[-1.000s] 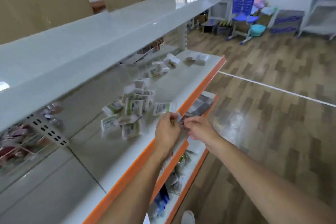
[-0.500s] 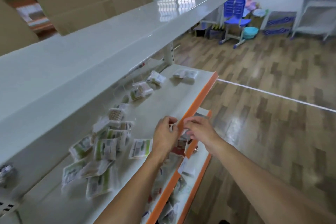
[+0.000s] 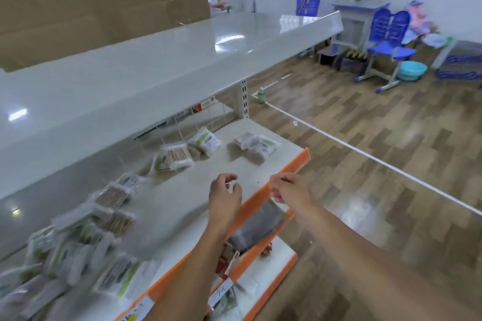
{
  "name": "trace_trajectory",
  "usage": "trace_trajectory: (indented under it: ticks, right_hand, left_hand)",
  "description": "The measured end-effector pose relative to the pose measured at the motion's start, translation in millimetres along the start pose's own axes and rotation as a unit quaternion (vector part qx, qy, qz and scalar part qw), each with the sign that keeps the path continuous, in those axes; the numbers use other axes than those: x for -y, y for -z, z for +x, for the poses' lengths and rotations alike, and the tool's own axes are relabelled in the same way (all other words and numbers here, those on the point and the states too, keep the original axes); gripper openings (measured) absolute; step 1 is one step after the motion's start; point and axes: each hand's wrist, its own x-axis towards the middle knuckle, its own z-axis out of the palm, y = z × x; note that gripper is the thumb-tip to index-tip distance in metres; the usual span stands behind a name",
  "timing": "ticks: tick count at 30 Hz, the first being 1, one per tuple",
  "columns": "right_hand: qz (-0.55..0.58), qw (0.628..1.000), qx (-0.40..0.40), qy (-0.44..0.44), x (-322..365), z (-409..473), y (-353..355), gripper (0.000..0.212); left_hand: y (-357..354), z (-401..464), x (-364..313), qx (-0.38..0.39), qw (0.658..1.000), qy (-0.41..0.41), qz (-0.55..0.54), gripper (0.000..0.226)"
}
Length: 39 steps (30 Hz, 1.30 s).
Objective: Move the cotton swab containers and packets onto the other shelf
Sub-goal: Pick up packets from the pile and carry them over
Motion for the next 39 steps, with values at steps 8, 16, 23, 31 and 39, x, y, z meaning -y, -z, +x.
trace_trajectory:
  ticks: [8,16,23,31,39]
  right_hand:
    - [0.047,0.999,-0.015,-0.007,24,79,0,0.014]
    - [-0.151,0.985,-0.077,-0.017,37,132,-20,0.066]
    - [-0.173,0.975,-0.119,-0.078,42,156,-26,0.079]
    - [-0.172,0.978,-0.073,-0.093,36,164,-28,0.06]
    - [-0.067,0.996,-0.008,-0.066,34,158,-26,0.09]
  left_hand:
    - [-14,40,-10,-0.026,0.986,0.127,-0.107,0.021]
    - [-32,112,-16,-0.005,0.976,0.193,-0.099,0.034]
    - [-58,165,-24,-0.037,0.973,0.202,-0.105,0.061]
    - [-63,170,-17,0.001,0.956,0.212,-0.202,0.015]
    - [-43,143,-14,0.028,0.951,0.169,-0.257,0.023]
